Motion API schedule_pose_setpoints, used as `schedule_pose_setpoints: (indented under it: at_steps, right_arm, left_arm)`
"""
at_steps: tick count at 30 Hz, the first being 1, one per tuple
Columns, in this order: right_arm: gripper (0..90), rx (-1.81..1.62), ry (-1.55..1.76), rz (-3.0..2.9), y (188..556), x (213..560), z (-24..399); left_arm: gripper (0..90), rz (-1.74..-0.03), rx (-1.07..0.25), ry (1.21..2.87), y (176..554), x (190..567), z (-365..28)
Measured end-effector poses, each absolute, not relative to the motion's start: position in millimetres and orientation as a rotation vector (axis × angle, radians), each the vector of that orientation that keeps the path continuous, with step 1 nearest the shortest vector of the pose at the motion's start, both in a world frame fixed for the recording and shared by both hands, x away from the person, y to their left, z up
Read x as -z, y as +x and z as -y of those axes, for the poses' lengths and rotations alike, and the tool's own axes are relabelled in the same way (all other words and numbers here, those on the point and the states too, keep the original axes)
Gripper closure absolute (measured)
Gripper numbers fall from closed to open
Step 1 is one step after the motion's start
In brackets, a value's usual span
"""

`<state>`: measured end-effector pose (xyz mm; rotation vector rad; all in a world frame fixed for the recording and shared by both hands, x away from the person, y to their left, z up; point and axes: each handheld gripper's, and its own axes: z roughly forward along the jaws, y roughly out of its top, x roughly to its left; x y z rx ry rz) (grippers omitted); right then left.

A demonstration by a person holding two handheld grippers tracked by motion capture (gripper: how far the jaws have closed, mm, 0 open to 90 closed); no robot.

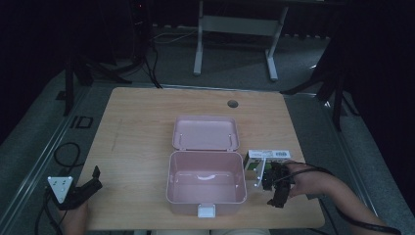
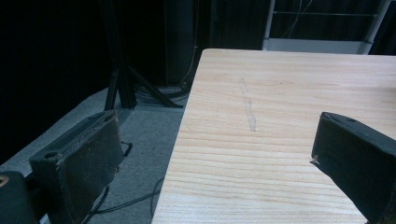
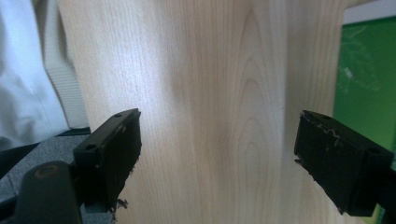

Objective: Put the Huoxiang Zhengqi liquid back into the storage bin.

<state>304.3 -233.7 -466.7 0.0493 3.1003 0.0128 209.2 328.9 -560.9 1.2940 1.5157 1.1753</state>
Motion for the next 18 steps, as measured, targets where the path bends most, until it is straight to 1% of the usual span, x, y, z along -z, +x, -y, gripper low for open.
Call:
schedule_pose_setpoints:
  at_steps: [8, 18]
  right_arm:
    - [18.7, -0.051, 0.040, -3.047, 321, 440, 234]
    - [20.0, -0.029, 0.075, -3.032, 344, 419, 234]
  left_arm:
    - [2.1, -1.516, -1.174, 1.302, 210, 561, -328]
    - [2.1, -1.516, -1.177, 1.316, 211, 561, -328]
